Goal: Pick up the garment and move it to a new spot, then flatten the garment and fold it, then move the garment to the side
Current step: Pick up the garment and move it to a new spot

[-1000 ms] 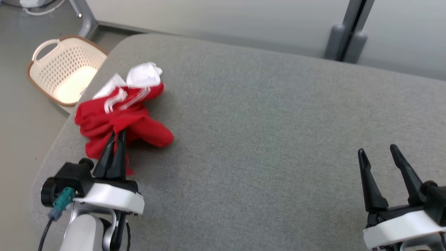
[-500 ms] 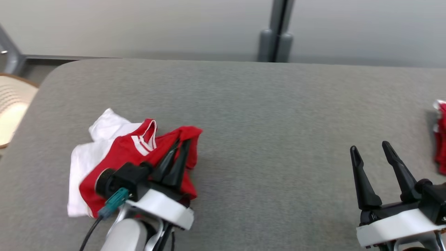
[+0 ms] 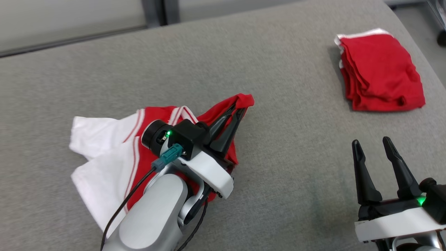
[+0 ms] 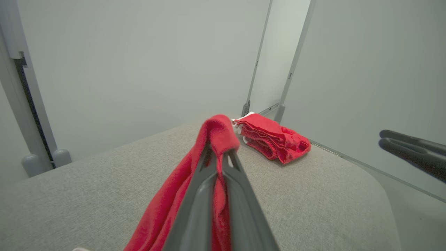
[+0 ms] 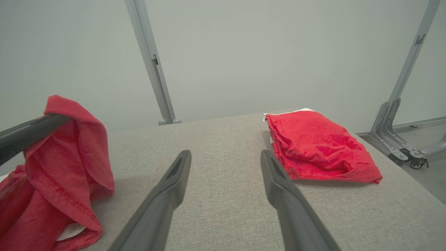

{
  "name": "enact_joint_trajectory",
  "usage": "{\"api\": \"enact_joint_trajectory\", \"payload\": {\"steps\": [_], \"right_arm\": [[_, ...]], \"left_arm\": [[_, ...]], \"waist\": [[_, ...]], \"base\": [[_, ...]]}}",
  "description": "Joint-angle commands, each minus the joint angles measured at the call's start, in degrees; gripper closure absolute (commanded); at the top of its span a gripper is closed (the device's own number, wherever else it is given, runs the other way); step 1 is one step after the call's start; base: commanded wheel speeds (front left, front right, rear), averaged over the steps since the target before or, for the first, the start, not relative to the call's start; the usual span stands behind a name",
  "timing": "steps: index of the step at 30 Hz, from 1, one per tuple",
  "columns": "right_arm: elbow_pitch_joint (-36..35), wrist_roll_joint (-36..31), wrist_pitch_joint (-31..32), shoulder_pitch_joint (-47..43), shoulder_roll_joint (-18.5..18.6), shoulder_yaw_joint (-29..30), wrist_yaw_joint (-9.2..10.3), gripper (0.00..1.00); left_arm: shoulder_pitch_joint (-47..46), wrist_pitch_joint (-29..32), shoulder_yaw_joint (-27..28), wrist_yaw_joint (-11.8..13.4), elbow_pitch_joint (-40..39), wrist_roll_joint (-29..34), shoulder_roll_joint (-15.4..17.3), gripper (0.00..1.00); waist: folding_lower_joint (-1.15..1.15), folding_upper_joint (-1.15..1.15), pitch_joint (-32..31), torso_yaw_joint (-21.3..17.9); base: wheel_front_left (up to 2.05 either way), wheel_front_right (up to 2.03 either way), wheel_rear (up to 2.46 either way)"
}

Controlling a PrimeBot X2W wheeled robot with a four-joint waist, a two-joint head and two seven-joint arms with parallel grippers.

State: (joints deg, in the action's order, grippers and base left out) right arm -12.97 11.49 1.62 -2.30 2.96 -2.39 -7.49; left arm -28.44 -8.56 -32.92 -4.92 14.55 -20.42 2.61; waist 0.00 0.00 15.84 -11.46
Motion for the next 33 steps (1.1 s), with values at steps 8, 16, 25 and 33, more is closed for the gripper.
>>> {"api": "enact_joint_trajectory", "payload": {"steps": [8, 16, 25, 33], "right_arm": [[3.18, 0.07, -2.64, 2.32, 0.0, -0.44, 0.01, 0.0], [3.62, -2.14, -1.66, 3.17, 0.01, 0.07, 0.01, 0.0], [2.71, -3.51, 0.48, 0.9, 0.03, 2.18, 0.01, 0.0], [0.91, -3.36, 2.41, -2.27, 0.02, 3.7, 0.01, 0.0]], "left_arm": [[-4.19, -3.17, -4.09, 1.74, 8.5, -2.89, 0.49, 0.0], [0.26, -6.15, -2.9, 4.27, 1.92, -2.56, 1.79, 0.0], [9.28, -6.64, 9.0, 9.88, -5.12, -6.28, 8.07, 0.0], [16.49, -6.61, 16.26, 8.44, -5.45, -11.2, 13.65, 0.0]], "waist": [[0.0, 0.0, 7.03, -3.01], [0.0, 0.0, 1.73, 4.7], [0.0, 0.0, -5.13, 12.4], [0.0, 0.0, -8.46, 16.69]], "base": [[0.0, 0.0, 0.0], [0.0, 0.0, 0.0], [0.0, 0.0, 0.0], [0.0, 0.0, 0.0]]}}
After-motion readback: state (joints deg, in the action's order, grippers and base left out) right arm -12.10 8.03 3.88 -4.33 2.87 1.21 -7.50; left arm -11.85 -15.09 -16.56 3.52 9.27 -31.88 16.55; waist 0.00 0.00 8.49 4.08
